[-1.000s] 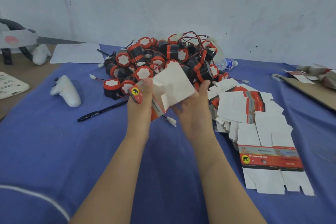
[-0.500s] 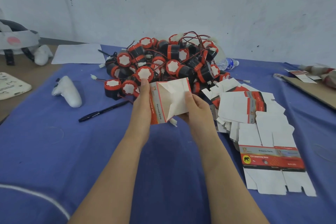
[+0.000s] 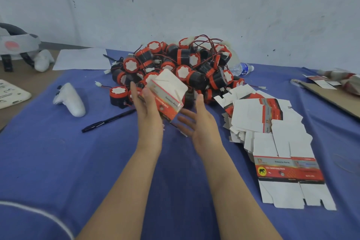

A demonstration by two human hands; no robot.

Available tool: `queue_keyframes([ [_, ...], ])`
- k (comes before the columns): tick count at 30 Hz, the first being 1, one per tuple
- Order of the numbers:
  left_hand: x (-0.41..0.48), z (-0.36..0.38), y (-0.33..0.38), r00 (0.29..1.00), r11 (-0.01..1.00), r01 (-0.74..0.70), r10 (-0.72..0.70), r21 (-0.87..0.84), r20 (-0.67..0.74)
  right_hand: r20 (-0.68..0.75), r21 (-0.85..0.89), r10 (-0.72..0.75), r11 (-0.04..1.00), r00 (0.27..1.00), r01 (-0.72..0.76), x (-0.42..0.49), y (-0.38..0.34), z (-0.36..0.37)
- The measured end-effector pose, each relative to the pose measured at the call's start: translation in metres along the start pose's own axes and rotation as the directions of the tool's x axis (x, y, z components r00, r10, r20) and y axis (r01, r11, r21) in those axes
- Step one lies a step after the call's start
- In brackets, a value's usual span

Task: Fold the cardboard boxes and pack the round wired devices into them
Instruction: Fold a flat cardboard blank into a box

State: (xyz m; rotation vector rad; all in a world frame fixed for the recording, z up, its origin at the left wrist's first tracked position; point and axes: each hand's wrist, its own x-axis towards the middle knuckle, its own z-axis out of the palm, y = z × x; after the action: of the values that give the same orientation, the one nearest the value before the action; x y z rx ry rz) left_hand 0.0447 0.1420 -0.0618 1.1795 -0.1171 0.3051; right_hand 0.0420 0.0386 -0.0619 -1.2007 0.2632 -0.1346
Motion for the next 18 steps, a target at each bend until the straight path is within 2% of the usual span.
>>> queue_keyframes([
  [2, -0.001, 0.0, -0.003, 0.998, 0.992, -0.057, 0.054, 0.115, 0.029, 0.095, -0.111, -0.043, 0.992, 0.994, 0.054, -0.004, 0.004, 0.005],
  [4, -0.001, 0.001, -0.008, 0.995, 0.965, -0.091, 0.081, 0.246, 0.051, 0.064, -0.204, -0.14, 0.967, 0.988, 0.15, -0.007, 0.006, 0.007],
  [6, 0.0, 0.0, -0.011, 0.992, 0.931, -0.127, 0.118, 0.341, 0.046, -0.002, -0.199, -0.234, 0.953, 0.972, 0.229, -0.007, 0.005, 0.004],
  [12, 0.0, 0.001, -0.015, 0.997, 0.927, -0.078, 0.081, 0.367, 0.006, 0.032, -0.332, -0.433, 0.845, 0.901, 0.419, -0.01, 0.008, 0.006],
  [16, -0.005, 0.007, -0.011, 0.995, 0.949, -0.074, 0.091, 0.307, -0.04, -0.042, -0.167, -0.325, 0.935, 0.945, 0.314, -0.01, 0.007, 0.008],
  [18, -0.01, 0.012, -0.007, 0.995, 0.978, -0.072, 0.084, 0.197, -0.053, -0.091, -0.055, -0.243, 0.969, 0.966, 0.239, -0.01, 0.008, 0.01],
])
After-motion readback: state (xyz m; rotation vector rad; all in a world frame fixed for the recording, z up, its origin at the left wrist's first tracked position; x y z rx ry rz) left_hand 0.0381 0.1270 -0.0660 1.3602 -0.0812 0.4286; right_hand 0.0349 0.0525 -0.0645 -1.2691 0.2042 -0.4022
